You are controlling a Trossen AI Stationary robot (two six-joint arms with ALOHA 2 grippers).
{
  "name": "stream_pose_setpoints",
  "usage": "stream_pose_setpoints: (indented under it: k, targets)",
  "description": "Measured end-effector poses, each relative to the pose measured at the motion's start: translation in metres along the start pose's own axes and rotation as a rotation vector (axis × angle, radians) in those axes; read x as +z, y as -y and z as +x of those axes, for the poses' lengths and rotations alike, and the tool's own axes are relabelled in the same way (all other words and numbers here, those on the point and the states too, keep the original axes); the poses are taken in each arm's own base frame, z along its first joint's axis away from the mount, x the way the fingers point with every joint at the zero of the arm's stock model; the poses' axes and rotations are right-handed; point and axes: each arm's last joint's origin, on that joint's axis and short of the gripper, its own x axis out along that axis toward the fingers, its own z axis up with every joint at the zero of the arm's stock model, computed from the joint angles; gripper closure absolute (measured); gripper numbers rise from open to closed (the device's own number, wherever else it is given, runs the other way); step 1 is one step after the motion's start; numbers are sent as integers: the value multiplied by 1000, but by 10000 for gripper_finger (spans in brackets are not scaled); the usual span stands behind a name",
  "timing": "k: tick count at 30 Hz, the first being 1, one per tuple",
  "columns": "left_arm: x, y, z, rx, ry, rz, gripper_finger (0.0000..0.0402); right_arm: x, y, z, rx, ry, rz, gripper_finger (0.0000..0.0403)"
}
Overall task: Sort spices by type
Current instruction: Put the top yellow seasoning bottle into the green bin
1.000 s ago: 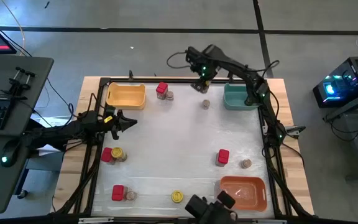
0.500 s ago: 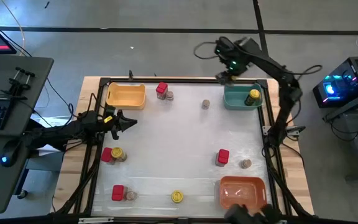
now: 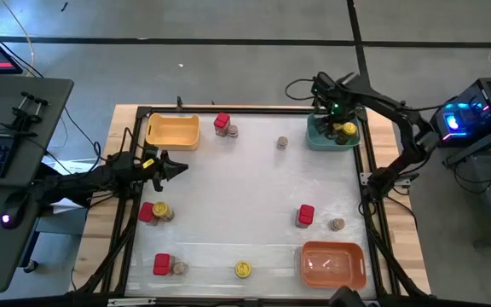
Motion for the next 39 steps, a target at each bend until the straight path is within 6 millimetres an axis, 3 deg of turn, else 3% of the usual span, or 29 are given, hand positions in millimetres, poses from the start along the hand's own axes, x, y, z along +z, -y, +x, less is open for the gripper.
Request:
stream_pose_setpoints:
  k: [13,19,25,39]
  targets:
    - [0,0,0,0,-1,0,401,1,9,30,15,-17,72,188]
    - [0,0,0,0,-1,0,401,3,8,32,31,3,51,188]
    - [0,0,0,-1,0,0,401,3,8,32,34,2,36,154]
    - [0,0,0,0,-1,0,401,3,11,39,58,-3,46,158]
